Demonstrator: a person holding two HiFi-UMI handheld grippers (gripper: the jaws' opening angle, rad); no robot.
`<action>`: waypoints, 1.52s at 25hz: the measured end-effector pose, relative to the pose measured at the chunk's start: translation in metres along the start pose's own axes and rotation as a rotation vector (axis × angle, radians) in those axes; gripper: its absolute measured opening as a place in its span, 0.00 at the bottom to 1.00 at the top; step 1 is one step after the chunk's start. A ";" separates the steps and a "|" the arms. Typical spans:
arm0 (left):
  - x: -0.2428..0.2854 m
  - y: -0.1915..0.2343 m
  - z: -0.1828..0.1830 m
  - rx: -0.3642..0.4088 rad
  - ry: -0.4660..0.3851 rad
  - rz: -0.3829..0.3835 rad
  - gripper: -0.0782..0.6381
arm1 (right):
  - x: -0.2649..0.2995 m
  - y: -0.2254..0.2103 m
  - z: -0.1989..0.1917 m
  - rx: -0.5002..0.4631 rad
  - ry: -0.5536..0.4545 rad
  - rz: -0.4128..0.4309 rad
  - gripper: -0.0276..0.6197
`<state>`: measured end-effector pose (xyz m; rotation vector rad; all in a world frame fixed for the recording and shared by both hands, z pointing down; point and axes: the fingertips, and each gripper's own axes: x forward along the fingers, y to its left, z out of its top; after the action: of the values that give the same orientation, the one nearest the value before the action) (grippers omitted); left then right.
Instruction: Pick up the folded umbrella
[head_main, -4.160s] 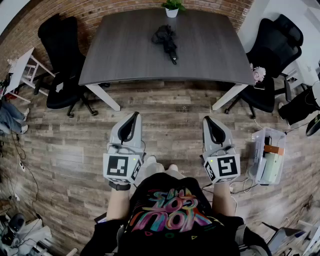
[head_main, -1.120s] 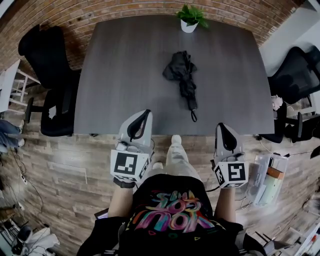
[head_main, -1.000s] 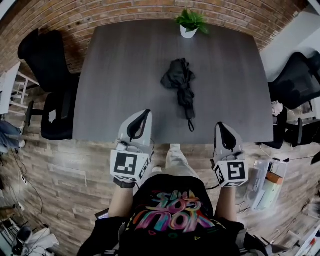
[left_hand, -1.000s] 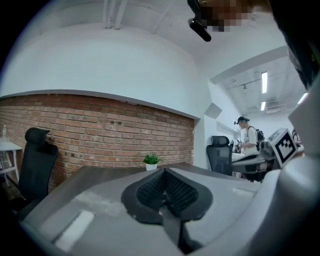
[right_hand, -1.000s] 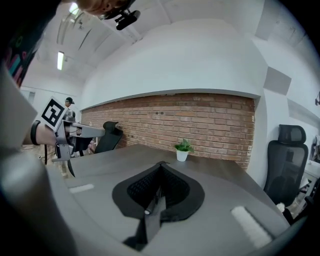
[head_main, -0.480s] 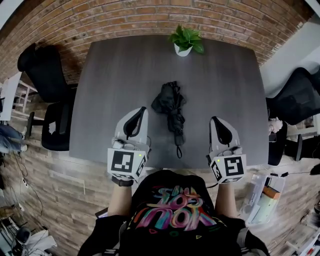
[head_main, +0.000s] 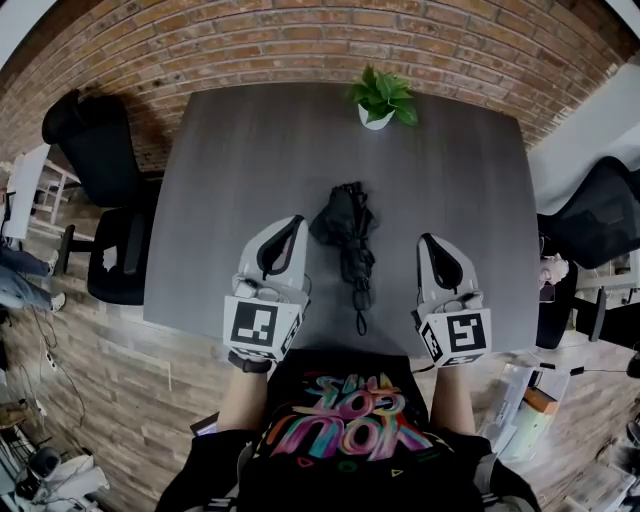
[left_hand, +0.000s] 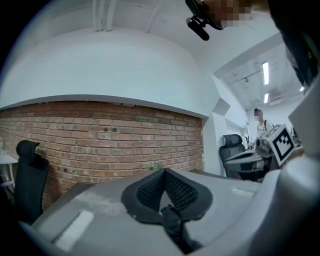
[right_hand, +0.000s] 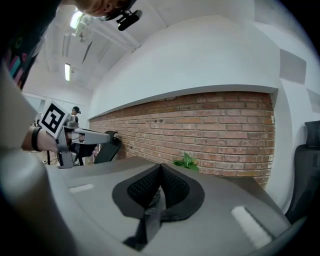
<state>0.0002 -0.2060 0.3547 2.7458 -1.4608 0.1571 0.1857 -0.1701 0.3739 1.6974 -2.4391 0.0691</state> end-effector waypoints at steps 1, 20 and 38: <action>0.001 0.003 0.001 0.000 -0.001 -0.001 0.11 | 0.003 0.001 -0.001 0.002 0.004 0.000 0.04; -0.005 0.033 -0.007 -0.040 0.003 -0.003 0.11 | 0.038 0.033 -0.012 -0.012 0.060 0.026 0.23; -0.015 0.047 -0.021 -0.079 0.026 0.038 0.11 | 0.066 0.067 -0.064 0.063 0.186 0.129 0.48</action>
<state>-0.0485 -0.2186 0.3731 2.6459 -1.4796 0.1327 0.1082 -0.1995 0.4520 1.4822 -2.4269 0.3091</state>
